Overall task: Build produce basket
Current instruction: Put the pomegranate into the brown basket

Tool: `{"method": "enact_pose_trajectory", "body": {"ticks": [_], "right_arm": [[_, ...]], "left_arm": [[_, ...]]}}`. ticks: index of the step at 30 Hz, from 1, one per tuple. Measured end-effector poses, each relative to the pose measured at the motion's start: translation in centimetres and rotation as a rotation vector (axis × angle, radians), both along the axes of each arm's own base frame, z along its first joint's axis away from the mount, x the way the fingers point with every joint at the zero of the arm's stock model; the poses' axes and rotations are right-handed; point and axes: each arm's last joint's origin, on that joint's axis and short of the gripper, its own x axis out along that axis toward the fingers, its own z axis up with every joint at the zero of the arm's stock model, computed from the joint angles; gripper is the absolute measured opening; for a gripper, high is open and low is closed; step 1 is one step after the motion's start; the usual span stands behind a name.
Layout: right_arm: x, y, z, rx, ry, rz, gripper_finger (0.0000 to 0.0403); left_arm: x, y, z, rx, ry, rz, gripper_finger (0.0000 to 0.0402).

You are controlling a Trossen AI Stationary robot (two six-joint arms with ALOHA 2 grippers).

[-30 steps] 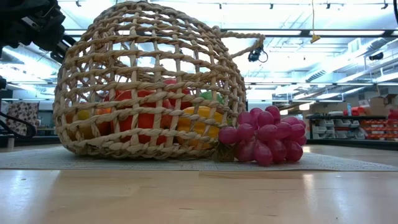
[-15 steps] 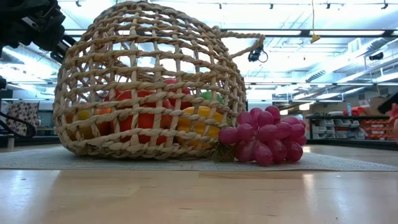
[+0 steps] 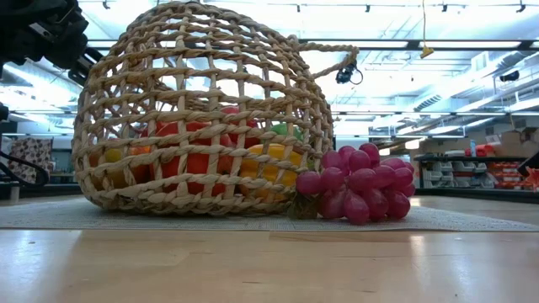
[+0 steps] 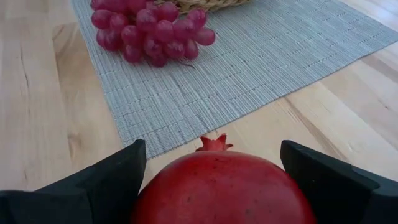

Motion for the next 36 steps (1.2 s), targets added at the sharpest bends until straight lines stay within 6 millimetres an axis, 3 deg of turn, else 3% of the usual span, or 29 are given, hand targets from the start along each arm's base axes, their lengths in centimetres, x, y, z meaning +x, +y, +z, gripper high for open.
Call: {"method": "enact_pose_trajectory", "body": {"ticks": [8,13,20,29,36], "right_arm": [[0.0,0.1,0.2,0.023,0.004,0.001,0.0361],[-0.1,0.1,1.4,0.088,0.017,0.017,0.0359],[0.6,-0.3,3.7,0.093,-0.091,0.041,0.0358],[4.8,-0.7,8.2,0.065,-0.242,0.193,0.0358],[8.6,-2.3,11.2,0.052,-0.355,0.346,0.0358]], "left_arm": [[0.0,0.0,0.0,0.0,0.0,0.0,0.0121],[0.0,0.0,0.0,0.0,0.0,0.0,0.0121],[0.0,0.0,0.0,-0.001,0.0,0.0,0.0121],[0.0,0.0,0.0,0.0,0.0,0.0,0.0121],[0.0,0.0,0.0,0.0,0.0,0.0,0.0121]]}}
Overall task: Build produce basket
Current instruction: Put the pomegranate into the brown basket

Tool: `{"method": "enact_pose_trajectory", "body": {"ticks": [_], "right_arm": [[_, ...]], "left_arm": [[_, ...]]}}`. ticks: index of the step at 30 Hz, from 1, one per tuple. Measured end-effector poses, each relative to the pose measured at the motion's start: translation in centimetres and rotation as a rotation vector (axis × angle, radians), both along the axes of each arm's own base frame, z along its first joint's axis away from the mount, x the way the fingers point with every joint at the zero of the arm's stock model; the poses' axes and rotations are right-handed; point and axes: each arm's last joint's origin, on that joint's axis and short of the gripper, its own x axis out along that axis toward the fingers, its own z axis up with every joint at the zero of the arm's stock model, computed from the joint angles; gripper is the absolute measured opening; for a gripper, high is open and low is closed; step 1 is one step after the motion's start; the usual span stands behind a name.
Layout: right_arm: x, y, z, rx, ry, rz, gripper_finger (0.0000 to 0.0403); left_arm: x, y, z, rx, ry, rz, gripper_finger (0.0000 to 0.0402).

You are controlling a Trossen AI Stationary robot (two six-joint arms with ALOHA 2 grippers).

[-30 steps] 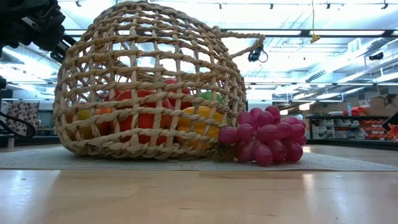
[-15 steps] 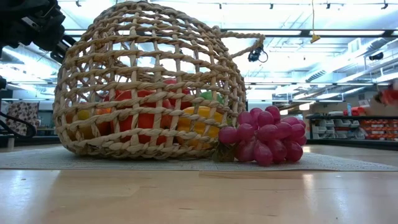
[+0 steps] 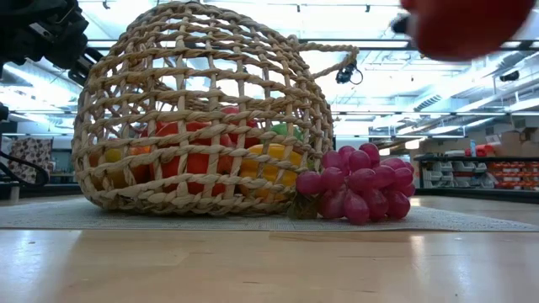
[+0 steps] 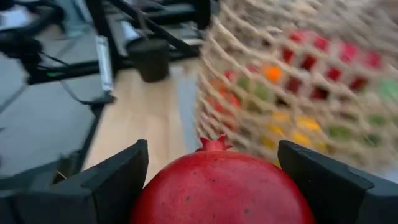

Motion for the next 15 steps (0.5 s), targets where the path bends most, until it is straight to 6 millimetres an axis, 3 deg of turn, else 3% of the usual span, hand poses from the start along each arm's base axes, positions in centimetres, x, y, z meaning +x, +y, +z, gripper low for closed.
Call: {"method": "enact_pose_trajectory", "body": {"ticks": [7,15], "right_arm": [[3.1,-2.2,2.4,0.068,-0.179,0.252,0.0358],[5.5,-5.0,5.4,0.034,-0.304,0.249,0.0358]], "left_arm": [[0.0,0.0,0.0,0.0,0.0,0.0,0.0121],[0.0,0.0,0.0,0.0,-0.001,0.0,0.0121]]}}
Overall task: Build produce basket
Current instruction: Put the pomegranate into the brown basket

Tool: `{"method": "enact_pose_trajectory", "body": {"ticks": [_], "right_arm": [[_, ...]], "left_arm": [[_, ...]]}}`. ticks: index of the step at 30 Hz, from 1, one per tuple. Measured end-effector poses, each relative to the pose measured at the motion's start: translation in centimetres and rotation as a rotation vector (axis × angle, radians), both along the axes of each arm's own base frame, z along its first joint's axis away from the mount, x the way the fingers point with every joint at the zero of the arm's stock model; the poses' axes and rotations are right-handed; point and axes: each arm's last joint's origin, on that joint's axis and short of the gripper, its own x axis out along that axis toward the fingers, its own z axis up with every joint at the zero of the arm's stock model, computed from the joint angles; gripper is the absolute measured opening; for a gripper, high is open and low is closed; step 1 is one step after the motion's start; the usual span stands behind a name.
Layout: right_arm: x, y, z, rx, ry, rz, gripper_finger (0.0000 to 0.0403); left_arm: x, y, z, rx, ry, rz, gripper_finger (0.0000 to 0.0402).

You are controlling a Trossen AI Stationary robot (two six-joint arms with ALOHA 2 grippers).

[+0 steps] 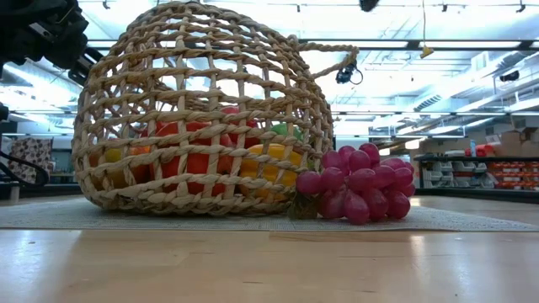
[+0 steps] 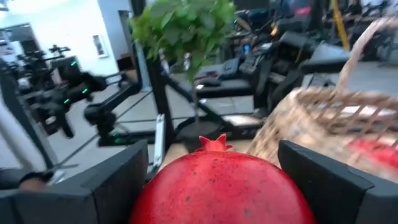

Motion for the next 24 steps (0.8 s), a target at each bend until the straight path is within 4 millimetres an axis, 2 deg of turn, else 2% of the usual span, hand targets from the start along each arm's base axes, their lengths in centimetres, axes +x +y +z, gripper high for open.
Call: {"method": "enact_pose_trajectory", "body": {"ticks": [7,11,19,24], "right_arm": [[1.8,-1.0,3.7,-0.039,-0.004,0.033,0.0358],[2.0,-1.0,4.8,-0.032,-0.026,0.09,0.0358],[1.0,-0.9,3.6,-0.122,0.142,0.181,0.0359],[-0.4,-0.5,3.6,-0.132,0.222,0.337,0.0359]], "left_arm": [[0.0,0.0,0.0,0.0,0.0,0.001,0.0121],[0.0,0.0,0.0,0.0,0.0,0.0,0.0121],[0.0,0.0,0.0,0.0,0.0,0.0,0.0121],[0.0,0.0,0.0,0.0,0.0,0.0,0.0121]]}}
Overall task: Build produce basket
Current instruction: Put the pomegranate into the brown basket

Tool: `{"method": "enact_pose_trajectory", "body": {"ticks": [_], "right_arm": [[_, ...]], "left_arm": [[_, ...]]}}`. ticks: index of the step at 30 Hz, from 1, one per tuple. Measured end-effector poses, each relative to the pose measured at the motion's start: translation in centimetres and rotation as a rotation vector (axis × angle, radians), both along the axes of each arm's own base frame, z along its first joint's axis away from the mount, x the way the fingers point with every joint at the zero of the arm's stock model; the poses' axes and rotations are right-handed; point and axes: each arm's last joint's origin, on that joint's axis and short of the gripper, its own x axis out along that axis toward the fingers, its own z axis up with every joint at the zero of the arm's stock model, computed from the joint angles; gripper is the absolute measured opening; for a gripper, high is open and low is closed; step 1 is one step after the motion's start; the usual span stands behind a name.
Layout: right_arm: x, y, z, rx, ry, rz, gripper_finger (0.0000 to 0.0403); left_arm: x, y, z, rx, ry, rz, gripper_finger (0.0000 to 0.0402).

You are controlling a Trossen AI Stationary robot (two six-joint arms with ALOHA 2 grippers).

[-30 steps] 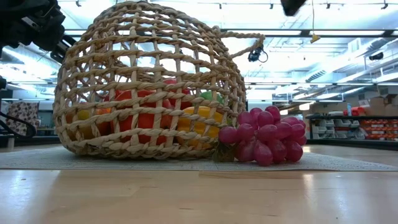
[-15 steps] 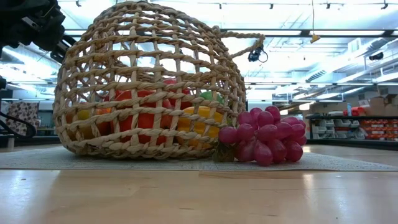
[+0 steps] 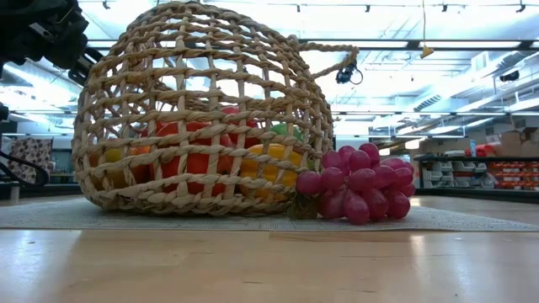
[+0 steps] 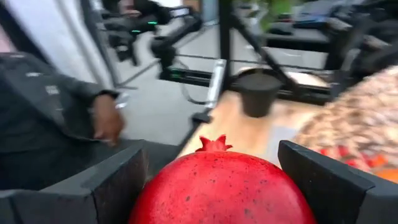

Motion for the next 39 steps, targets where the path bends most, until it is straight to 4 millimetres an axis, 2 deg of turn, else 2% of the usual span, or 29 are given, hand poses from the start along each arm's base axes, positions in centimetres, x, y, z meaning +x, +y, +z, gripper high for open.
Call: {"method": "enact_pose_trajectory", "body": {"ticks": [3,9,13,22,28,39], "right_arm": [[-0.9,0.4,0.6,0.042,0.012,0.066,0.0359],[-2.9,1.2,0.7,0.148,0.175,0.26,0.0359],[-3.9,2.1,0.5,0.164,0.247,0.287,0.0359],[-5.5,4.5,0.7,0.175,0.254,0.314,0.0359],[-6.2,6.0,2.1,0.18,0.076,0.397,0.0359],[-6.3,6.5,5.0,0.176,-0.324,0.294,0.0359]], "left_arm": [[0.0,0.0,0.0,0.0,0.0,0.0,0.0121],[0.0,0.0,0.0,0.0,0.0,0.0,0.0121],[0.0,0.0,0.0,0.0,0.0,0.0,0.0121],[0.0,0.0,0.0,0.0,0.0,0.0,0.0121],[0.0,0.0,0.0,0.0,0.0,0.0,0.0121],[0.0,0.0,0.0,0.0,0.0,0.0,0.0121]]}}
